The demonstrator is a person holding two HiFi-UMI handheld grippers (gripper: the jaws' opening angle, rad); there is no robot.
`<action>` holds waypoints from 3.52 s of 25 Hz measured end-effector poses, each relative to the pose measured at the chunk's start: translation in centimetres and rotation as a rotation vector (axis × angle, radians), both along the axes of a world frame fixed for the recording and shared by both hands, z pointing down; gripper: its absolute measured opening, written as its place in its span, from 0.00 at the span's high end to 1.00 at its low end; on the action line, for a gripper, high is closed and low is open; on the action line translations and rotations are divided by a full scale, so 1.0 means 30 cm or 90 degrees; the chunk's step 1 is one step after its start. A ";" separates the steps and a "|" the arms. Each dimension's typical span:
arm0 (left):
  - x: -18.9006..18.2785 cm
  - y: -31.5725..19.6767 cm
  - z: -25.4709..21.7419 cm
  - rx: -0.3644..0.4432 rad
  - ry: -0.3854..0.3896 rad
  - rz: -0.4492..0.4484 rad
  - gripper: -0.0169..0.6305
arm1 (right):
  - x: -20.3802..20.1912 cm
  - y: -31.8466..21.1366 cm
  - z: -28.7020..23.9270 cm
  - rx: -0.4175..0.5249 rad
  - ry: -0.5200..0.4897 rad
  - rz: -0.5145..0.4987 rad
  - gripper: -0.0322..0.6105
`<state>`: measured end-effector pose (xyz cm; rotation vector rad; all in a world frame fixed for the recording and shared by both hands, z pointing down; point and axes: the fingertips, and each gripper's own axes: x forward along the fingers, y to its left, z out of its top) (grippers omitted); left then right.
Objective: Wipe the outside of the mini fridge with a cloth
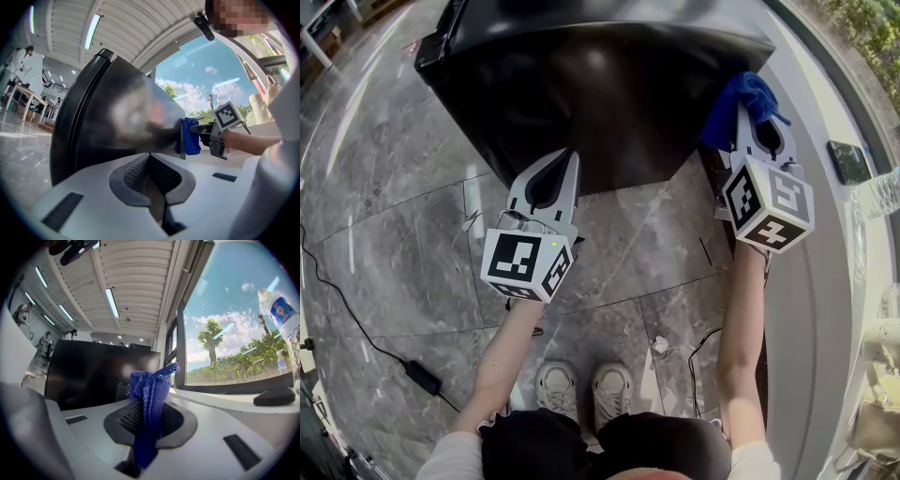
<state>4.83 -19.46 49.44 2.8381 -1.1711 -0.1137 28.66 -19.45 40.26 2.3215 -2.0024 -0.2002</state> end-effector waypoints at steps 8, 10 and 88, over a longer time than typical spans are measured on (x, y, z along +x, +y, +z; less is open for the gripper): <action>-0.019 -0.012 0.008 -0.002 -0.001 -0.012 0.97 | 0.059 0.004 0.008 0.005 -0.016 0.019 0.85; -0.028 -0.016 0.012 -0.004 -0.001 -0.016 0.97 | 0.066 0.003 0.010 0.009 -0.023 0.021 0.85; -0.212 0.031 0.054 -0.043 0.022 -0.084 0.97 | -0.353 -0.009 0.174 -0.011 -0.065 -0.113 0.85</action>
